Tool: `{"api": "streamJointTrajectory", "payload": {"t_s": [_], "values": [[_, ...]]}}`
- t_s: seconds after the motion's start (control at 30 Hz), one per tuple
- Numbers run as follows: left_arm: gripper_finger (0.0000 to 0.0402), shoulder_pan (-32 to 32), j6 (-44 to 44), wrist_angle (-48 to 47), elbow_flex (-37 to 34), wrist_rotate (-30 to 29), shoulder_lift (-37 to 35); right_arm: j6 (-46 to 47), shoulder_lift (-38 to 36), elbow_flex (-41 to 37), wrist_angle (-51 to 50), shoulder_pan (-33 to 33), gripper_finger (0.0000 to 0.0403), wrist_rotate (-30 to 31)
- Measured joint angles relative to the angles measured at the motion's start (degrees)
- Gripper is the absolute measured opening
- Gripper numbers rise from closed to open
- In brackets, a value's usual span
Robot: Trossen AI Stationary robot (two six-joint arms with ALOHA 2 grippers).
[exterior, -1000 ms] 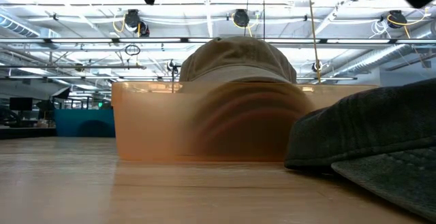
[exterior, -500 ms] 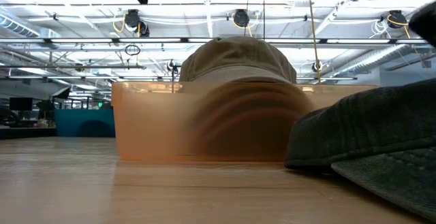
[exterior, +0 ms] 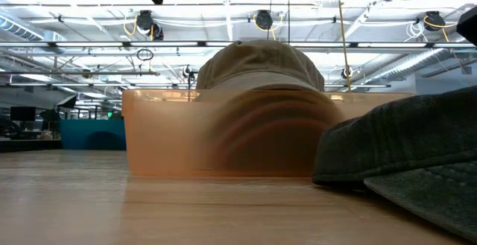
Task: Pick & Place hat
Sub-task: Put the black cap into the blue bin
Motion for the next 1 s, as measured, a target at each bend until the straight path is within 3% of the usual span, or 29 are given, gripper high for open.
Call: {"api": "streamJointTrajectory", "payload": {"t_s": [0.37, 1.0], "values": [[0.0063, 0.00, -0.24, -0.07, 0.00, -0.04, 0.02, -1.01, -0.11, -4.10, -0.02, 0.24, 0.0008, -1.78], [0.0063, 0.00, -0.19, -0.37, 0.00, -0.27, 0.02, -1.52, -2.70, -4.61, -1.66, 0.23, 0.0006, -3.15]]}}
